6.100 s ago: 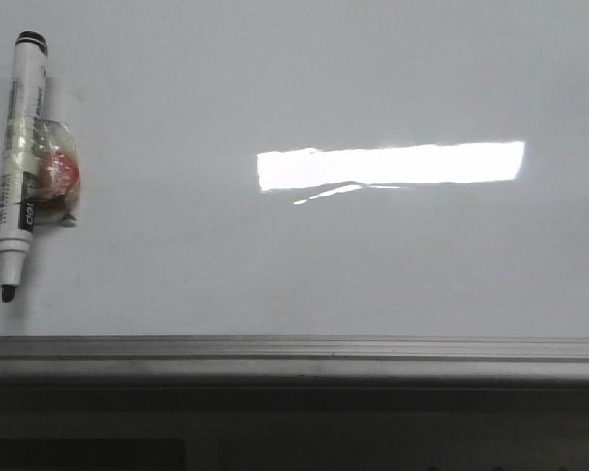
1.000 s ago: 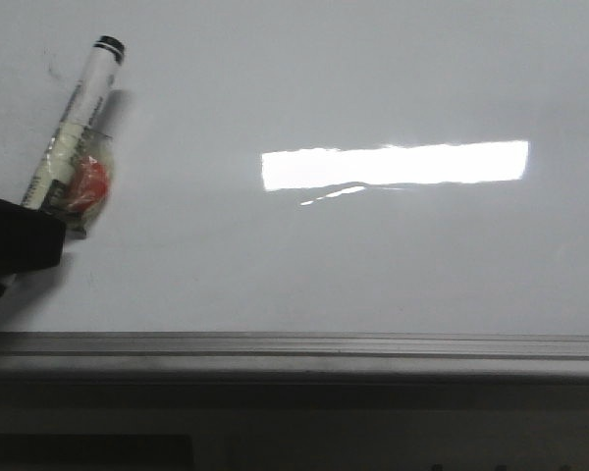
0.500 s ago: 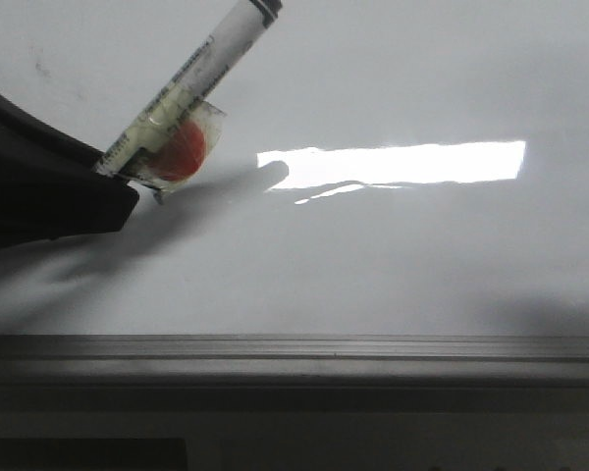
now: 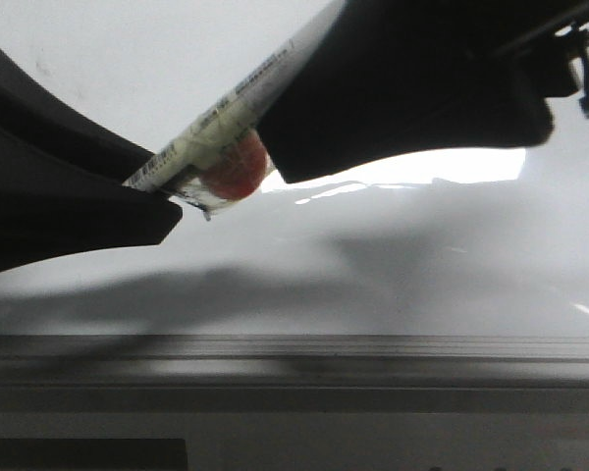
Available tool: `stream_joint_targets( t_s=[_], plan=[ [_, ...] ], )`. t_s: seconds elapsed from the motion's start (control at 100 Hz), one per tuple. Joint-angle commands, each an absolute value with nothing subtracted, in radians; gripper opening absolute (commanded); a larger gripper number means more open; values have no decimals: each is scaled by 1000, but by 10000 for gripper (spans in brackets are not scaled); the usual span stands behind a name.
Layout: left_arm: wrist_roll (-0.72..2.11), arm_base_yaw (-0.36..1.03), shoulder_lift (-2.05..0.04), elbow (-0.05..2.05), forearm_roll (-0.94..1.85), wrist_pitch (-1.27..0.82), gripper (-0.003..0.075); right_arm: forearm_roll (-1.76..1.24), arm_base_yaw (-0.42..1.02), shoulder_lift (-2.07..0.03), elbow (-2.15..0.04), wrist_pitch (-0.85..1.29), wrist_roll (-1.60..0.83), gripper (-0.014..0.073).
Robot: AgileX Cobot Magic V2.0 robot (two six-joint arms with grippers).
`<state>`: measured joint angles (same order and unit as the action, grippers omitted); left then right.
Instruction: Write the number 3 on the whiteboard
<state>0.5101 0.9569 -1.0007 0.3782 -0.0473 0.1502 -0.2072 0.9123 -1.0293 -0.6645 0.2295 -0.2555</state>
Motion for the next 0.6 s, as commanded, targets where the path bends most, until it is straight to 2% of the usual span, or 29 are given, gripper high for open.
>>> stream_joint_targets(
  t_s=[0.0,0.23,0.37,0.51,0.57,0.58,0.59],
  plan=[
    [511,967,-993,411,-47,240,-20,-201,928,-1033,-701,121,-268,384],
    [511,967,-993,411,-47,255,-20,-201,956,-1041,-701,24,-268,373],
    [511,967,-993,411,-47,255,-20,-201,956,-1042,-701,0,-268,289],
    [511,967,-993,411,-47,255,-20,-201,956,-1044,-701,21,-268,131],
    [511,967,-993,411,-47,260,-20,-201,956,-1045,-701,44,-268,-1],
    [511,967,-993,411,-47,263,-20,-201,956,-1045,-701,50,-268,-50],
    [511,967,-993,411,-47,265,-20,-201,956,-1045,-701,49,-268,-50]
  ],
)
